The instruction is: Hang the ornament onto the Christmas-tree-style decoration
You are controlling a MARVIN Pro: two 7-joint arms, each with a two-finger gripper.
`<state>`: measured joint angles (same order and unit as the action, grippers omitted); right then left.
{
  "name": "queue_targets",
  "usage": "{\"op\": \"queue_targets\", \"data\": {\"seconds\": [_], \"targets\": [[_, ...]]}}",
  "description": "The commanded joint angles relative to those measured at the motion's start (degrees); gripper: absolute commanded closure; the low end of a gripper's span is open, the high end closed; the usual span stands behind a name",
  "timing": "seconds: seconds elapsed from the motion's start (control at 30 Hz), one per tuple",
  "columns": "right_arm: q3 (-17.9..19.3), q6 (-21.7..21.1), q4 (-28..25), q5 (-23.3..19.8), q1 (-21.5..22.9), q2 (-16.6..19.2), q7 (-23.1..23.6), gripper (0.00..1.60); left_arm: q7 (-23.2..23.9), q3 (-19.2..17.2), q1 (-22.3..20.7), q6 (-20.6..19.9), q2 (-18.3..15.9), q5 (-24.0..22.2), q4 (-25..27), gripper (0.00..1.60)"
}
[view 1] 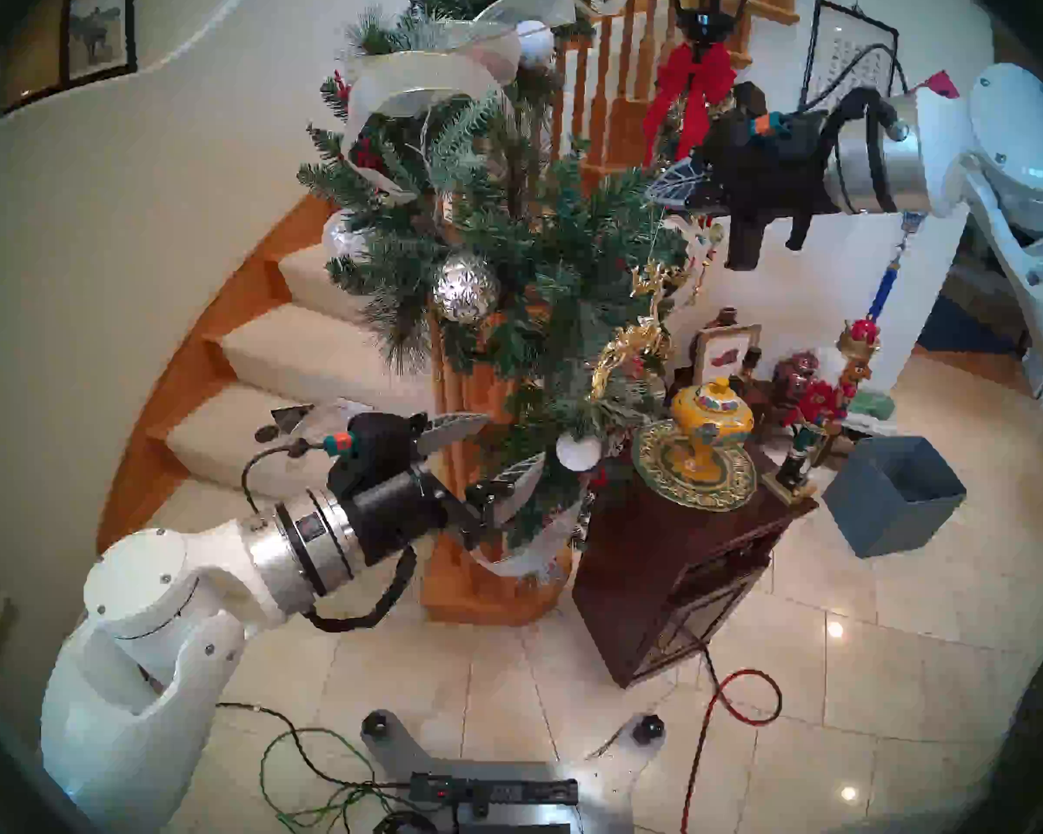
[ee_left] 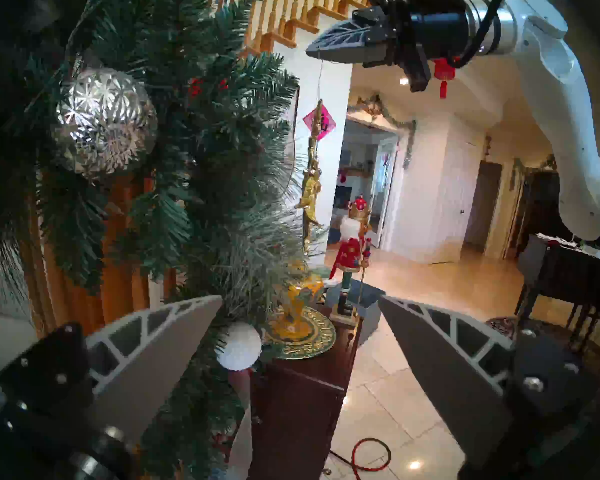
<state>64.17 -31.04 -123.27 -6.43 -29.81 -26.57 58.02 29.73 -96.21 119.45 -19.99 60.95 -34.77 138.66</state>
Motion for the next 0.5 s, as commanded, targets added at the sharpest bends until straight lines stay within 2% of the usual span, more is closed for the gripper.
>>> {"op": "queue_targets", "data": {"seconds": [0.0,0.47], "targets": [[0.0,-0.5,0.8,2.0,2.0,-0.8,-1.0,1.60,0.0,-0.1,-0.1,0.1,0.0,0.0,0.3,0.00],[-0.1,-1.9,1.0,3.6,2.6,-1.5,-1.4,1.60,0.0,-0.1,0.0,0.1,0.0,0.0,0.3,0.00]]}}
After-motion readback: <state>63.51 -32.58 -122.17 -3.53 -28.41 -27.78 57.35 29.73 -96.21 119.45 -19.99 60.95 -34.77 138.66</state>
